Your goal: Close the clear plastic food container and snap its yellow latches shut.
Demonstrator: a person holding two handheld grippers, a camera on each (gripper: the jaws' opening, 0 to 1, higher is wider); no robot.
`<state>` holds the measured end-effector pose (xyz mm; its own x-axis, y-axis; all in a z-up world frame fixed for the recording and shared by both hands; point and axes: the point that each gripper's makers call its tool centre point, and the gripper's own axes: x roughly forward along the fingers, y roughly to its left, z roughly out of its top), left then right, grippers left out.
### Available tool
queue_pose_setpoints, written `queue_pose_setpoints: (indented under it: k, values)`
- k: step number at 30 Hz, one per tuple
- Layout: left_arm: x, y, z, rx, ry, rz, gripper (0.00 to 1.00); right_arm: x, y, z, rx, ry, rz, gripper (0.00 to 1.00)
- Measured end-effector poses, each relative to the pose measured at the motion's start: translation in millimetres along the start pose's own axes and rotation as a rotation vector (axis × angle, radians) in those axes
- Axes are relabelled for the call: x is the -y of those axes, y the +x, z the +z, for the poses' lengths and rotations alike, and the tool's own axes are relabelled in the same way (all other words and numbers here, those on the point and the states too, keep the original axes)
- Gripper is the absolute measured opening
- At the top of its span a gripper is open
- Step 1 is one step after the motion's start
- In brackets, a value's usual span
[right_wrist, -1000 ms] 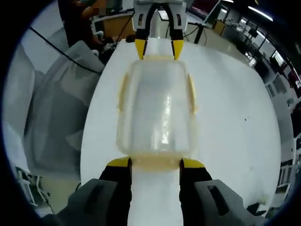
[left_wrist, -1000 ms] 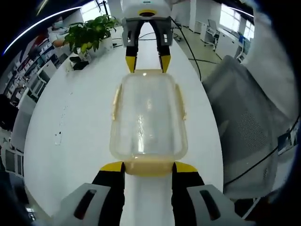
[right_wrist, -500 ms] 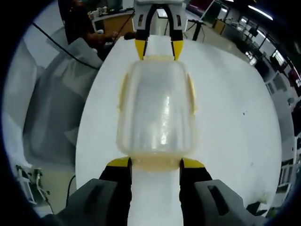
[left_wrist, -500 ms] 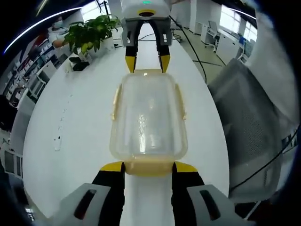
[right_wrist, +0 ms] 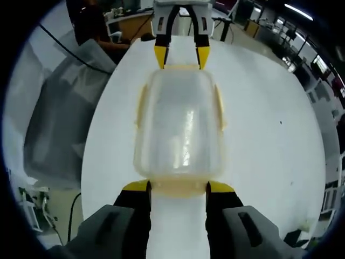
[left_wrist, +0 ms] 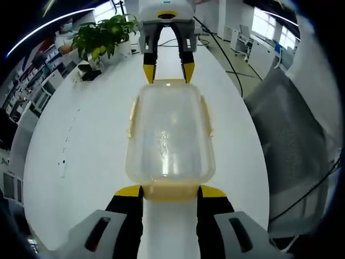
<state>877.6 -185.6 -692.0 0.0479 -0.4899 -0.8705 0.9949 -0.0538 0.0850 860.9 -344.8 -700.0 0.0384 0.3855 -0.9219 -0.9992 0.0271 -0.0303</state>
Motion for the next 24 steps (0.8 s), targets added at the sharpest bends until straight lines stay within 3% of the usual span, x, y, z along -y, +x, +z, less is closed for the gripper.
queue_pose_setpoints:
  k: [24]
  values:
    - [-0.4, 20.4, 1.2, -0.012, 0.000, 0.000, 0.33, 2.6, 10.9, -16.7, -0.015, -0.001, 0.011, 0.36]
